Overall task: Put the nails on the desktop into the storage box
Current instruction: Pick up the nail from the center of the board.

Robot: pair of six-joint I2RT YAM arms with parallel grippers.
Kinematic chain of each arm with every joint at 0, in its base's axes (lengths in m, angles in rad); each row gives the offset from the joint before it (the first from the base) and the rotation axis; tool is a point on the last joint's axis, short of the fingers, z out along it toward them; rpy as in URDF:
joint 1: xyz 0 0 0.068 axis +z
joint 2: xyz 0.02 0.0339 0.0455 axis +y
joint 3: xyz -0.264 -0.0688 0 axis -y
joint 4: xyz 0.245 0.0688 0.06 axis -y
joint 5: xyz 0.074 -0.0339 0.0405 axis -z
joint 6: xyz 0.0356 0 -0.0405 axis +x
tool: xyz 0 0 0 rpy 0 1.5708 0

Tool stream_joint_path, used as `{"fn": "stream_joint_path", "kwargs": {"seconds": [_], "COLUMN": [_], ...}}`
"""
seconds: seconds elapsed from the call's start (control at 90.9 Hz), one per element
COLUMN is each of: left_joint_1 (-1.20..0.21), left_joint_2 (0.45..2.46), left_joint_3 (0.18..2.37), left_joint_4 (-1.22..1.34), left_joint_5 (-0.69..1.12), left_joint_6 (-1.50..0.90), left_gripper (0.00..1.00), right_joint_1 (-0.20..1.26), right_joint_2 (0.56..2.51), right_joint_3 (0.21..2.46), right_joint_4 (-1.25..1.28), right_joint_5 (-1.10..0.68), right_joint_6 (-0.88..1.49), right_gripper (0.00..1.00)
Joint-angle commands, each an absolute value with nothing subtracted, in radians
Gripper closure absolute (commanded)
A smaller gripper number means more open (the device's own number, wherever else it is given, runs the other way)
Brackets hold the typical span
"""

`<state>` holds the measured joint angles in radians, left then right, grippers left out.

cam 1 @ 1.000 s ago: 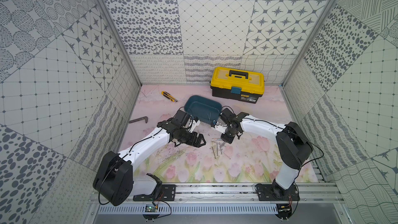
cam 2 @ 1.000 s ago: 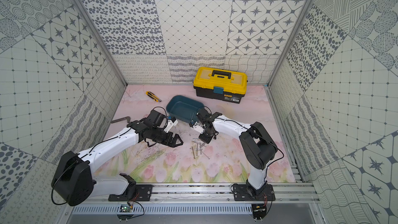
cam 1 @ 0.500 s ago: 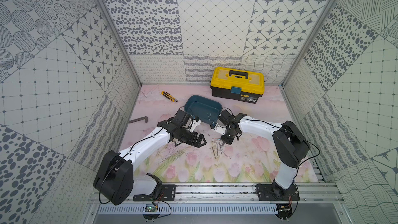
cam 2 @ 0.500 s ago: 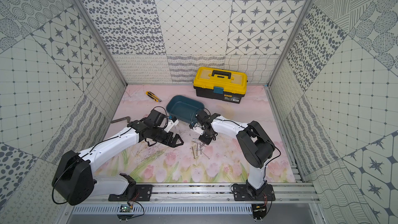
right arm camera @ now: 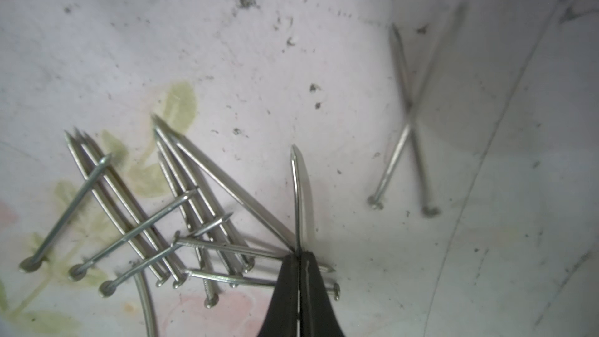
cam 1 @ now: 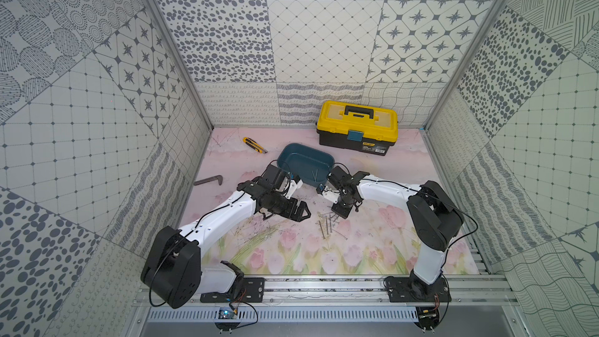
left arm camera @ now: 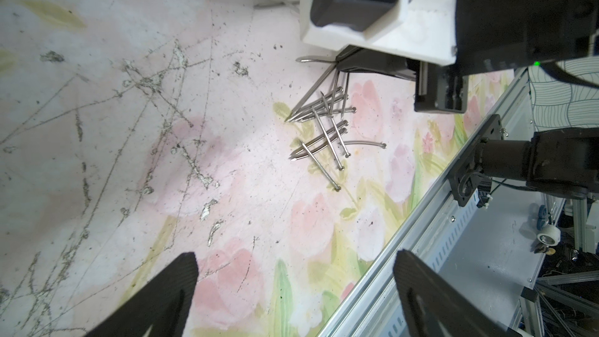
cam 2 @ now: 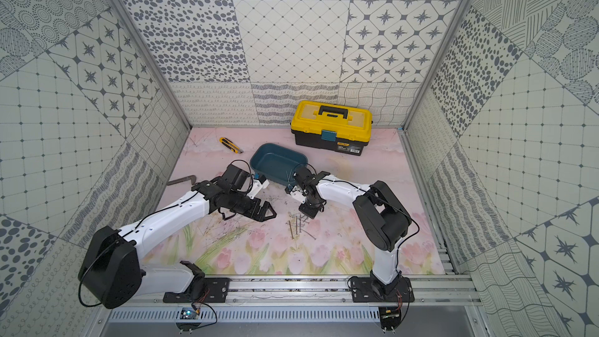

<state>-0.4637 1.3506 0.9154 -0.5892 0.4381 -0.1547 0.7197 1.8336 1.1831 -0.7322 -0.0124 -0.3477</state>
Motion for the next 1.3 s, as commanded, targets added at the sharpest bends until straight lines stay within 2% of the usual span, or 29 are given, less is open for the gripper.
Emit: {"fn": "stream_joint_path", "kwargs": {"seconds": [0.0,0.242,0.396,0.517,0.715,0.913,1.288], "left_joint_1": [-0.465,-0.463,-0.4,-0.31,-0.305,-0.308,-0.332], "left_joint_2": [1.347,1.327,1.301,1.289,1.302,1.312,1.341], "left_joint_3": [0.919,0.922,0.911,0.859,0.877,0.923,0.974], "left_joint_4": [-0.573,-0.489,-0.32,-0.022,0.216,0.244,0.183], "left_joint_5": [0.443,0.479,0.614,0.762,0.821,0.813,0.794], "left_joint_6": [-0.15,-0.242,-0.421,-0.699,-0.907,-0.957,-0.963], "left_gripper": [0.0,0.0,0.0,0.0,0.0,0.02,0.21], "right_joint_1": [0.729,0.724,0.682,0.642,0.607,0.591,0.594], "right_joint_2": [1.782,1.631,1.541,1.506,1.47,1.48,1.48], "right_joint_3": [1.158,1.161,1.187,1.214,1.197,1.177,1.12], "right_joint_4": [-0.724,-0.748,-0.754,-0.744,-0.562,-0.373,-0.11], "right_joint_5": [0.008,-0.022,-0.221,-0.392,-0.567,-0.636,-0.676], "right_joint_6": [-0.351,-0.324,-0.224,-0.096,0.168,0.422,0.735], "right_gripper": [1.0,1.0,1.0,1.0,1.0,1.0,1.0]}}
